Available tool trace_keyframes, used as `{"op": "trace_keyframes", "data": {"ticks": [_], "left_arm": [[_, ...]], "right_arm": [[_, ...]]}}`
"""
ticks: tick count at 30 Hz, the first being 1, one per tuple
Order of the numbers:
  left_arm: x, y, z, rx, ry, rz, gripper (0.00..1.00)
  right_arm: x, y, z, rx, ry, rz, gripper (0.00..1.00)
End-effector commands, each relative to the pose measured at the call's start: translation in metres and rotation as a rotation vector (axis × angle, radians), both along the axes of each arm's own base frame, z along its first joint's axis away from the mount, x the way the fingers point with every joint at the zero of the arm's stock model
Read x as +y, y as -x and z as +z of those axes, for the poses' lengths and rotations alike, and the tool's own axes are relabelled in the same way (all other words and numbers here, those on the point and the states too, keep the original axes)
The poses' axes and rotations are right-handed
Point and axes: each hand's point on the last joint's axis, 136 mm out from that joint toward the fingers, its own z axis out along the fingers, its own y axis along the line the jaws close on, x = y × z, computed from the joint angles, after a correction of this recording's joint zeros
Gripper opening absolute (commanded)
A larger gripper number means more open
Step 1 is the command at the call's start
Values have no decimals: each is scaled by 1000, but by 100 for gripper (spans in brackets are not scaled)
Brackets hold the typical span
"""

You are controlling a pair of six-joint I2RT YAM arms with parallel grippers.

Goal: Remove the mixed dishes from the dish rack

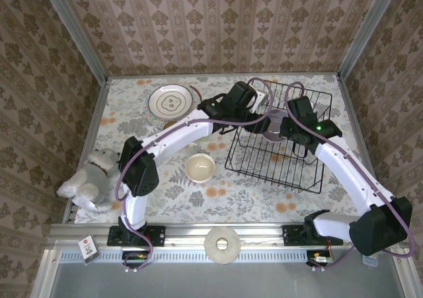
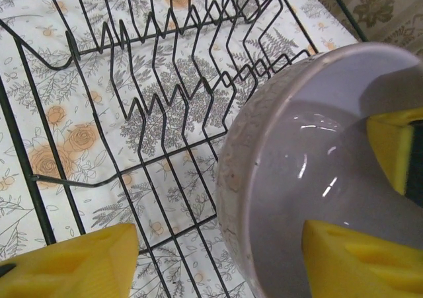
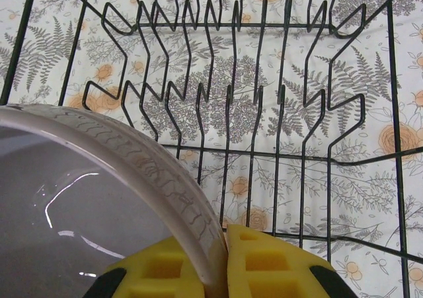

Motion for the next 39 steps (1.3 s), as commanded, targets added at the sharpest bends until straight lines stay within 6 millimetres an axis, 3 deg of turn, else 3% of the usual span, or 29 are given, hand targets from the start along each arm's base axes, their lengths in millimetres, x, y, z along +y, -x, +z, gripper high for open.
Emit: {"op": "trace_keyframes", "data": {"ticks": [1, 5, 10, 12, 16, 19, 21, 22, 26, 32, 35, 39], "left_arm": [[-2, -2, -4, 43, -14, 24, 59], [-1, -7, -16, 70, -55, 53, 50], [-2, -9, -23, 98, -67, 76, 22], [-1, -11, -25, 106, -71, 85, 5], [7, -16, -22, 129, -56, 125, 0], [19, -22, -11, 117, -35, 157, 0], [30, -27, -3, 95, -39, 183, 0], [35, -28, 0, 88, -41, 194, 0], [63, -38, 18, 72, -30, 246, 0], [118, -35, 44, 53, -23, 308, 0], [155, -22, 54, 47, -34, 337, 0], [209, 5, 50, 89, -84, 376, 0]], "right_arm": [[3, -4, 17, -84, -35, -16, 0], [5, -4, 14, -90, -38, -17, 0], [9, -7, 13, -93, -33, -11, 0], [11, -9, 12, -100, -31, -6, 0], [17, -13, 14, -112, -25, 23, 0], [21, -15, 15, -128, -19, 61, 22], [27, -17, 17, -147, -24, 100, 55], [31, -18, 19, -158, -30, 123, 65], [49, -19, 33, -260, -67, 228, 100], [69, -11, 44, -367, -115, 333, 100], [75, -7, 38, -377, -127, 357, 100], [90, 1, 29, -395, -168, 412, 100]]}}
